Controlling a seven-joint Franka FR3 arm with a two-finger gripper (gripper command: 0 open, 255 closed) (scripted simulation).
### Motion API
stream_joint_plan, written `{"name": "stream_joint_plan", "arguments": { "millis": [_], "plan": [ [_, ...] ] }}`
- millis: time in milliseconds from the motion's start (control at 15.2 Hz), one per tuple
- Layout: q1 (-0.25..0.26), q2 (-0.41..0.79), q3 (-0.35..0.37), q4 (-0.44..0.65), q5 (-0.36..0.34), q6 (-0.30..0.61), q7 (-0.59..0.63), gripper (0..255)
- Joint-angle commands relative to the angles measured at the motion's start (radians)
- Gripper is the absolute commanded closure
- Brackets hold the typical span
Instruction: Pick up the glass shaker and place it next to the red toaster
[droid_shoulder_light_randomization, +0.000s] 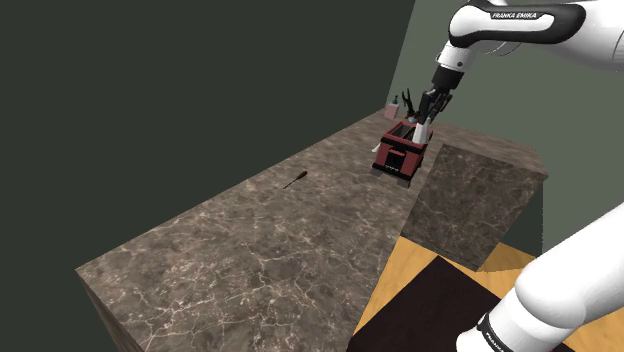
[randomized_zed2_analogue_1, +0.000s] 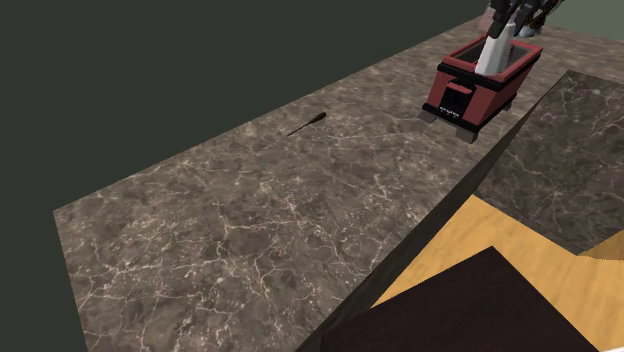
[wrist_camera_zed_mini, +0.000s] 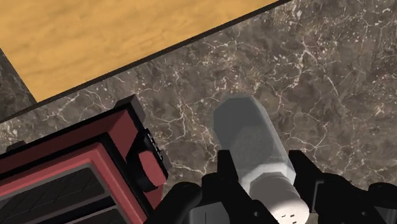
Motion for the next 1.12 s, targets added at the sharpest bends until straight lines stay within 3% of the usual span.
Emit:
{"name": "stream_joint_plan", "arguments": {
  "millis": [0, 330, 1056],
  "plan": [
    [-0.019, 0.031, -0.032, 0.037, 0.004, -0.009, -0.053, 255],
    [-0.065, 0.124, -0.102, 0.141, 0.029, -0.031, -0.171, 255],
    [-0.065, 0.102, -0.099, -0.031, 0.023, 0.121, -0.176, 255]
  ]
}}
